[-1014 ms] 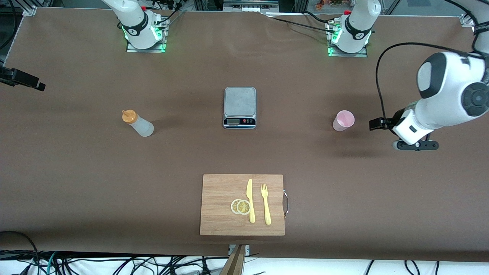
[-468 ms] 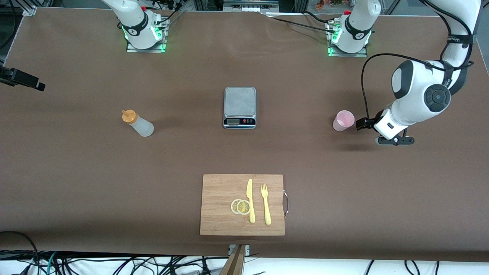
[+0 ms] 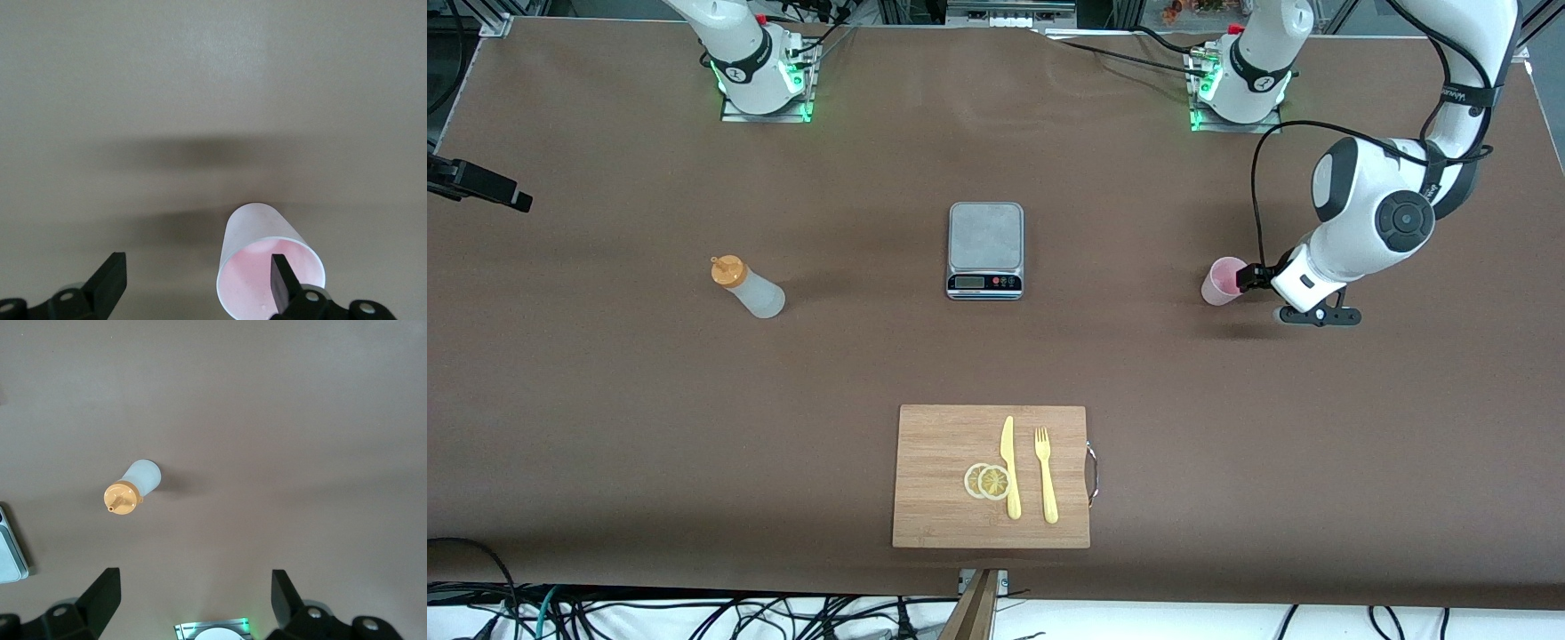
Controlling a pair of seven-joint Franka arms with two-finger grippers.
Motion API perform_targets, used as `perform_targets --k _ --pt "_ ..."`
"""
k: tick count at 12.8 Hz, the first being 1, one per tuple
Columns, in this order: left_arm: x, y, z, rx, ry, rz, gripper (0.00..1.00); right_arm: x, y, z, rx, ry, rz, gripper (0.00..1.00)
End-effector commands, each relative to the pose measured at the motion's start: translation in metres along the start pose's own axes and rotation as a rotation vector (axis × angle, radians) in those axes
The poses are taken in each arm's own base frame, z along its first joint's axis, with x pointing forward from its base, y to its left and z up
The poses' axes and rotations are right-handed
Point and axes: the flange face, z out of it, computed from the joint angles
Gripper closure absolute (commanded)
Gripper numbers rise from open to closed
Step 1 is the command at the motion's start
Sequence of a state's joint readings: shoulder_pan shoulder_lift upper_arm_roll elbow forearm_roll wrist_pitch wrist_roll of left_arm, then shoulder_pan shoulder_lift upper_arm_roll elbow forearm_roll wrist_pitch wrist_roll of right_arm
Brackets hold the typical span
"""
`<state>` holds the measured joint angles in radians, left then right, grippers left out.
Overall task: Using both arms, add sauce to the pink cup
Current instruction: 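Reach the left gripper down over the pink cup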
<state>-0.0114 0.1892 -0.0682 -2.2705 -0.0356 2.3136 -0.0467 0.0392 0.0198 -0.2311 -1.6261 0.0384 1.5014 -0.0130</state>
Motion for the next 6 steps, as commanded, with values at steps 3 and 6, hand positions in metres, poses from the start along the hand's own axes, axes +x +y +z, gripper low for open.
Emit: perform_targets --k 3,6 --pt "-0.022 0.004 0.017 0.008 0.042 0.014 0.09 -0.003 -0.002 -0.006 0.016 0.001 -0.012 0.0" --pt "-0.025 0.005 0.022 0.008 0.039 0.016 0.26 -0.003 -0.002 -0.006 0.017 -0.001 -0.012 0.0"
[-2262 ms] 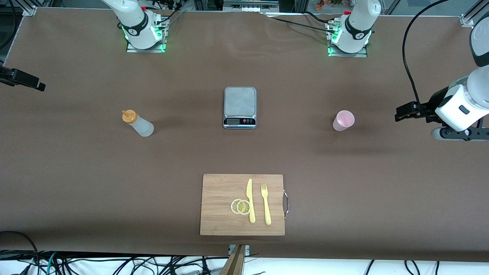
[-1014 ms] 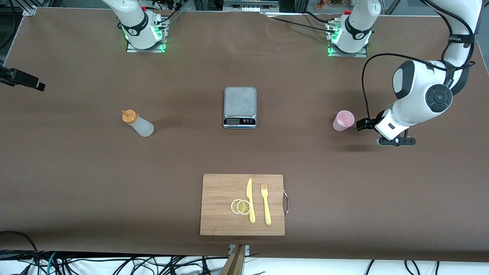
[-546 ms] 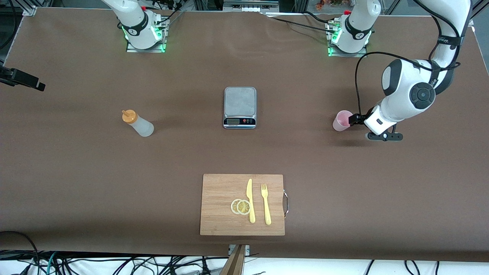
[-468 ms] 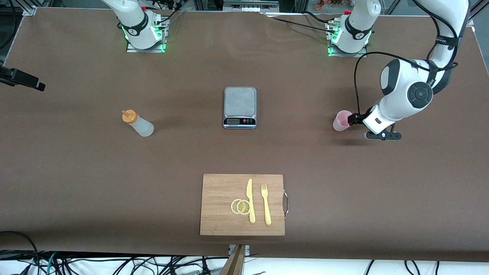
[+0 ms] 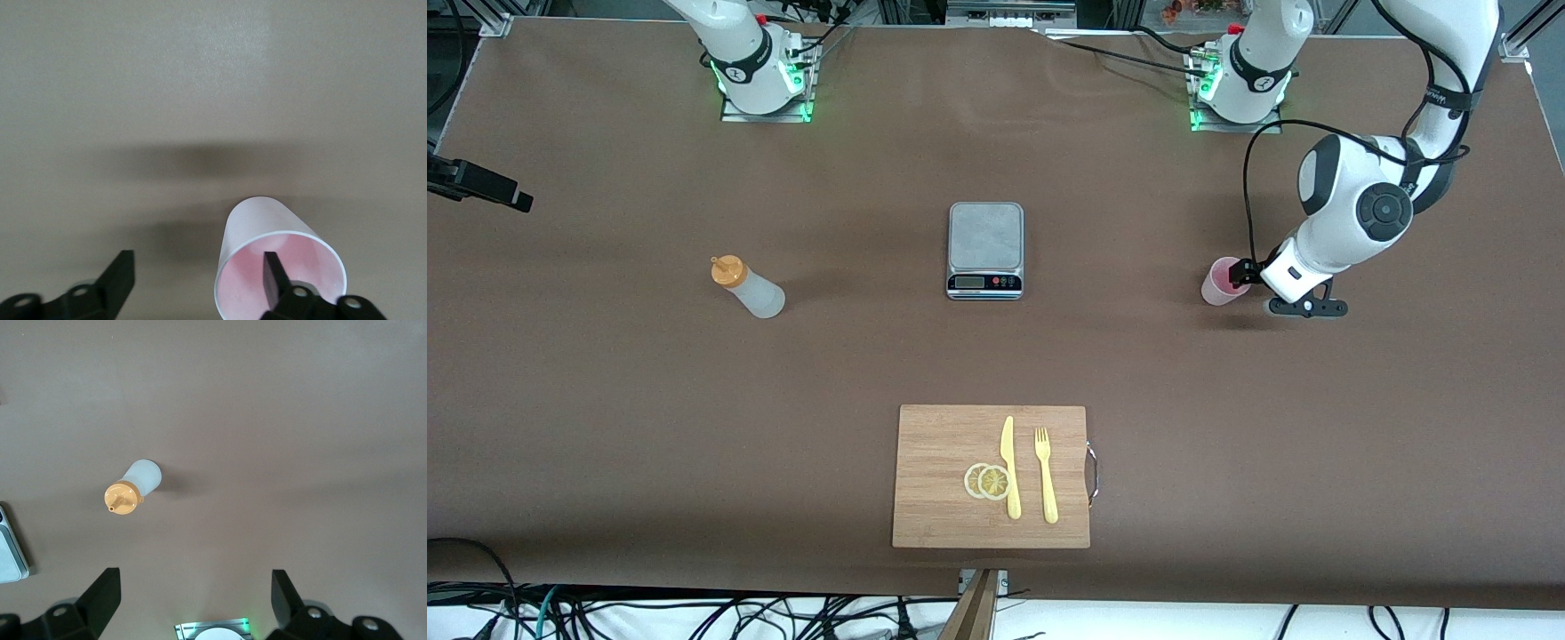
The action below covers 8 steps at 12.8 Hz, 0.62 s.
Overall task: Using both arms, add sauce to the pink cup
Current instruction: 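Close the left gripper on the pink cup rim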
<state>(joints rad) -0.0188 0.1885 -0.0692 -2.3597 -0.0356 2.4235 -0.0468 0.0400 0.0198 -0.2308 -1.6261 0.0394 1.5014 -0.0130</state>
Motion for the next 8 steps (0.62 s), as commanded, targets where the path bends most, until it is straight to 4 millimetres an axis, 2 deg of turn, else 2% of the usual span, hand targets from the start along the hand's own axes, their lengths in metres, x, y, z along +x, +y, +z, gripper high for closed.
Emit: perform_targets --k 1,2,4,5,8 --pt "-0.0075 0.0037 -0.0057 0.006 0.019 0.01 0.41 -0.0029 -0.0015 -0.0063 0.016 -0.001 -0.011 0.0" --pt "-0.0078 0.0052 -0.0055 0.006 0.017 0.012 0.57 -0.0029 -0.0015 -0.0063 0.016 -0.001 -0.011 0.0" --pt "-0.008 0.0052 -0.0053 0.006 0.016 0.009 0.79 -0.0029 -0.0015 -0.0063 0.016 -0.001 -0.011 0.0" --pt "-0.008 0.0052 -0.0053 0.006 0.016 0.007 0.87 -0.0029 -0.0015 -0.0063 0.016 -0.001 -0.011 0.0" --pt "-0.0078 0.006 -0.0057 -0.008 0.013 -0.006 1.0 -0.0029 -0.0006 -0.0064 0.017 -0.001 -0.011 0.0"
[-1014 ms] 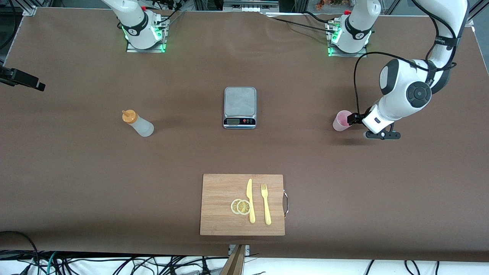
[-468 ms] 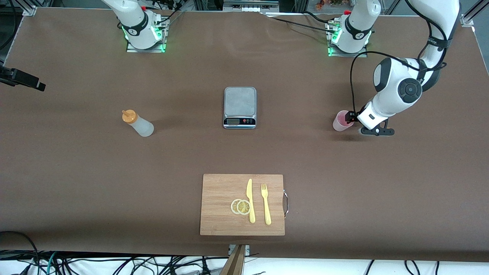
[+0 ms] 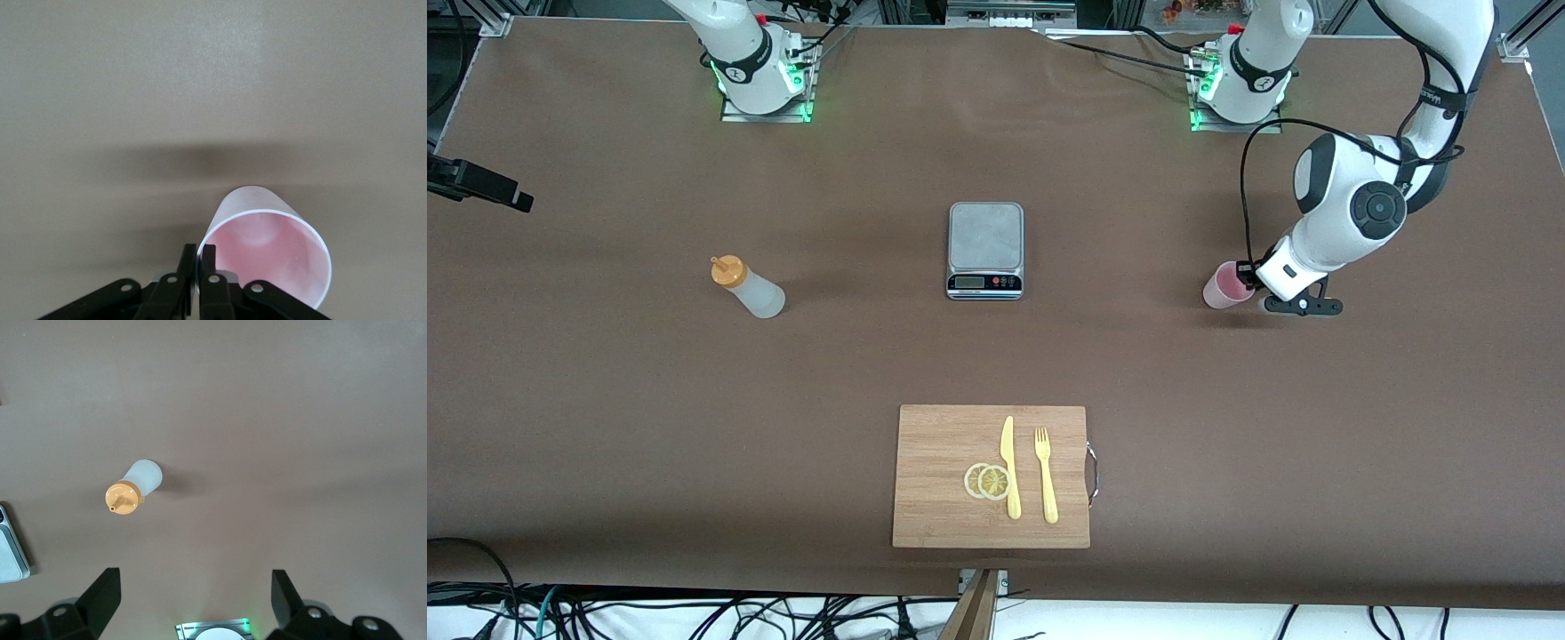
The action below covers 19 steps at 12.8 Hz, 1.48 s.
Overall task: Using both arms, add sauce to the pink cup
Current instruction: 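Close the left gripper on the pink cup rim, then carry the pink cup with the left gripper onto the scale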
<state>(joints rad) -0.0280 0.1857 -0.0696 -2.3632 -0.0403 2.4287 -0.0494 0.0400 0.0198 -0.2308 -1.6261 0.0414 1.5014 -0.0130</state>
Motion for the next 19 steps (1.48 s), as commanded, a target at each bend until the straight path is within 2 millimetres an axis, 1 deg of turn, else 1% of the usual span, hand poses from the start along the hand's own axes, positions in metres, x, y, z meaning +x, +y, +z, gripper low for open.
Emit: perform_targets --k 1,3,4,6,7,9,10,12,14,16,19 --pt "-0.007 0.001 -0.006 -0.017 0.009 -0.02 1.0 -0.003 0.0 -0.006 0.015 -0.001 -0.011 0.0" --pt "-0.005 0.01 -0.012 -0.054 0.012 -0.04 1.0 -0.003 0.0 -0.006 0.015 -0.001 -0.01 0.0" --pt "-0.005 0.023 -0.013 -0.06 0.015 -0.028 1.0 -0.003 0.0 -0.006 0.015 -0.001 -0.009 0.0" --pt "0.002 0.054 -0.027 -0.083 0.035 -0.011 1.0 -0.003 0.0 -0.006 0.015 -0.002 -0.011 0.0" --pt "0.006 0.073 -0.037 -0.095 0.037 0.005 1.0 -0.003 0.0 -0.006 0.015 -0.001 -0.011 0.0" --pt "0.009 0.122 -0.058 -0.107 0.032 0.036 1.0 -0.003 0.0 -0.006 0.015 -0.002 -0.009 0.0" --pt "0.007 0.153 -0.066 -0.12 0.033 0.006 1.0 -0.003 0.0 -0.006 0.015 -0.002 -0.009 0.0" --pt "-0.006 0.218 -0.073 -0.129 0.038 -0.01 1.0 -0.003 0.0 -0.006 0.015 -0.002 -0.009 0.0" --pt "-0.021 0.269 -0.076 -0.137 0.037 -0.058 1.0 -0.003 0.002 -0.006 0.02 -0.002 -0.007 0.0" --pt "-0.042 0.316 -0.074 -0.138 0.027 -0.086 1.0 -0.003 0.002 -0.006 0.022 -0.004 -0.005 0.0" --pt "-0.059 0.37 -0.065 -0.143 0.014 -0.127 1.0 -0.003 0.004 -0.005 0.022 -0.005 -0.002 0.0"
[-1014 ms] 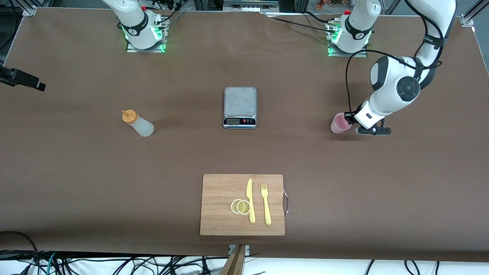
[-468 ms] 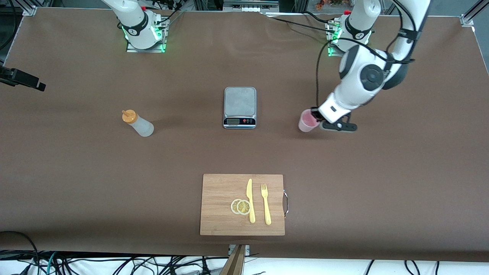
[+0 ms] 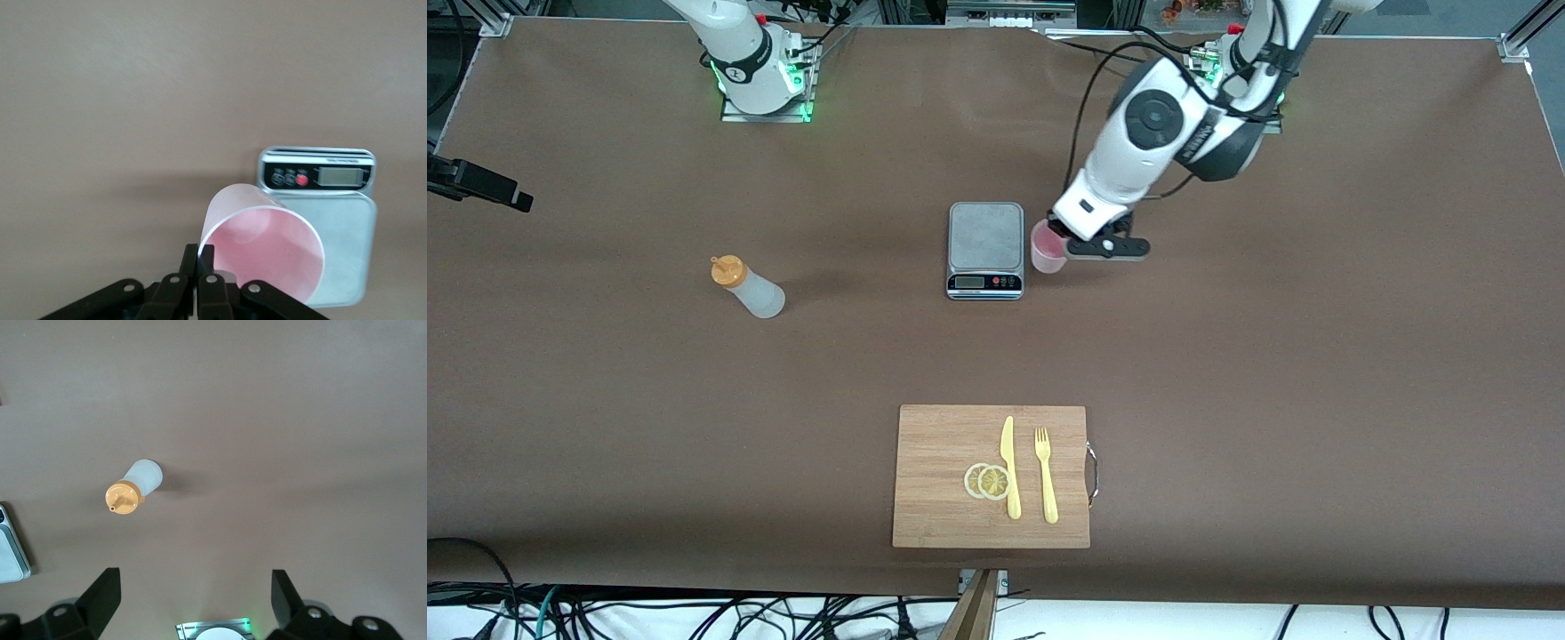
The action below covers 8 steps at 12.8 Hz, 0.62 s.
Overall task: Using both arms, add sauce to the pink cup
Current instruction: 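Carry the pink cup with the left gripper onto the scale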
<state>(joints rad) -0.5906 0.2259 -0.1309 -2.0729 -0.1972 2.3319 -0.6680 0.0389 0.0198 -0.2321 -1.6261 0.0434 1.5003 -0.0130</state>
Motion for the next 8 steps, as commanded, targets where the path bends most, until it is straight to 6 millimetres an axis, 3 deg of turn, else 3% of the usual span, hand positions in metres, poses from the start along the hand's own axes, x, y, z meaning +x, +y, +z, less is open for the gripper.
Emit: perform_targets --k 1,3,8 --pt "-0.01 0.044 0.016 -0.007 -0.03 -0.049 1.0 -0.003 0.004 -0.004 0.02 -0.005 -0.003 0.0" --pt "-0.025 0.067 0.029 0.0 -0.04 -0.093 1.0 -0.003 0.003 -0.005 0.02 -0.004 -0.005 0.0" --pt "-0.041 0.082 0.053 0.008 -0.047 -0.083 1.0 -0.003 0.003 -0.005 0.02 -0.004 -0.005 0.0"
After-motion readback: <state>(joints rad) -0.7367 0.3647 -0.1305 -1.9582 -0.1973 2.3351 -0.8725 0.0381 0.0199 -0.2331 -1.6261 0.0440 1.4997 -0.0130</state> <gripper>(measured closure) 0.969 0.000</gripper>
